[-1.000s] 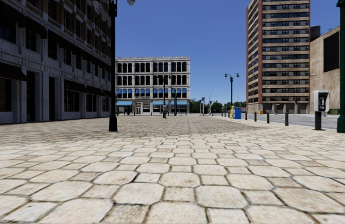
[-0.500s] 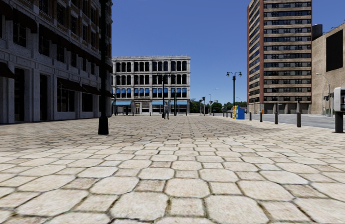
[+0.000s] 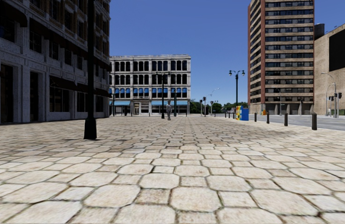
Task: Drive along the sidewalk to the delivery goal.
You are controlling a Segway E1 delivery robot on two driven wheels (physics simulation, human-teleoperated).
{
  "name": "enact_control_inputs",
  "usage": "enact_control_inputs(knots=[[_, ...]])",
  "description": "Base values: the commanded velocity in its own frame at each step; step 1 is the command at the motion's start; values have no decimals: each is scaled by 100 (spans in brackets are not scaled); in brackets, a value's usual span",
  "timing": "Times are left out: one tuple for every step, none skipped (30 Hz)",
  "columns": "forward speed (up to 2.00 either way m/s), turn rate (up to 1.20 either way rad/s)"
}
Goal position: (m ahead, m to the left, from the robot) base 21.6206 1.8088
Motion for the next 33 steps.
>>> enact_control_inputs(knots=[[200, 29], [200, 29], [200, 28], [200, 26], [200, 24], [200, 24], [200, 23], [200, 23], [200, 23], [200, 23], [200, 23], [200, 23], [200, 23], [200, 24], [200, 24], [200, 24], [200, 24], [200, 24], [200, 24], [200, 24], [200, 24], [200, 24], [200, 24], [200, 24], [200, 24], [200, 24], [200, 24], [200, 24], [200, 24], [200, 24], [200, 24], [200, 24], [200, 24]])
